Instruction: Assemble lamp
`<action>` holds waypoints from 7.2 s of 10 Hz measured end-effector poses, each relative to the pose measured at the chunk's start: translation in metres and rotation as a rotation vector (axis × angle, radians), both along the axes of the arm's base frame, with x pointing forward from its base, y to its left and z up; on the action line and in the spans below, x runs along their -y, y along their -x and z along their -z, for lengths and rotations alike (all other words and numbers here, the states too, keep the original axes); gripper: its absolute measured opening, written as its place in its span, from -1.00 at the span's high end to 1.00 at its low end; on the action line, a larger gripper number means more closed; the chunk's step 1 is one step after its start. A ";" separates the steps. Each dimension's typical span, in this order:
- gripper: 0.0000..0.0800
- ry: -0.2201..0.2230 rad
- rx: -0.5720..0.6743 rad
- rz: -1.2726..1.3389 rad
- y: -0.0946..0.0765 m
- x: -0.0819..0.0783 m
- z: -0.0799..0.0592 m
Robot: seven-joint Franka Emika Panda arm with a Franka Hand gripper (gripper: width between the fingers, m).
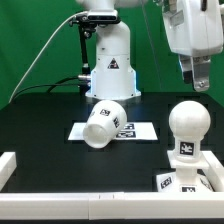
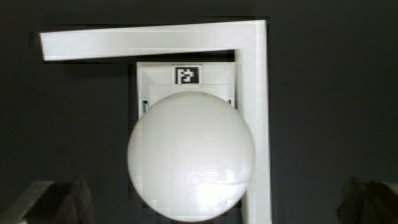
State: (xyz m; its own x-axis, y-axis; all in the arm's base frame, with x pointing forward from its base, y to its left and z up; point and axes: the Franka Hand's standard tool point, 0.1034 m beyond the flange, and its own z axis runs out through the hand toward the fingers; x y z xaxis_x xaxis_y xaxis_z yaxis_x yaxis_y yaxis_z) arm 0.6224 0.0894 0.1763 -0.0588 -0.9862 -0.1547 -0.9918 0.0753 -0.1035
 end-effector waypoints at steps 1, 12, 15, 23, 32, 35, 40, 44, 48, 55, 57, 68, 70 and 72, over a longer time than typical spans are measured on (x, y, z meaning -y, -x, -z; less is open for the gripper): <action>-0.75 0.000 0.000 0.000 0.000 0.000 0.000; -0.75 0.101 0.176 -0.623 0.017 0.060 -0.016; -0.75 0.146 0.183 -0.951 0.048 0.087 0.019; -0.75 0.217 0.130 -1.259 0.103 0.126 0.086; -0.75 -0.415 -0.303 -1.214 0.138 0.204 0.101; -0.75 -0.541 -0.409 -1.136 0.159 0.205 0.121; -0.75 -0.619 -0.430 -1.071 0.174 0.187 0.127; -0.75 -0.616 -0.435 -1.068 0.175 0.188 0.128; -0.75 -0.681 -0.492 -0.991 0.209 0.196 0.156; -0.75 -0.716 -0.532 -0.937 0.233 0.185 0.164; -0.75 -0.739 -0.555 -0.924 0.248 0.180 0.169; 0.88 -0.673 -0.474 -0.968 0.194 0.183 0.120; 0.88 -0.501 -0.364 -1.069 0.167 0.167 0.070; 0.88 -0.334 -0.303 -1.140 0.166 0.161 0.075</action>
Offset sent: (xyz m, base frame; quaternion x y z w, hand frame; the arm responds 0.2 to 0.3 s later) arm 0.0000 0.0000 0.0000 0.0000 0.0000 0.0000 1.0000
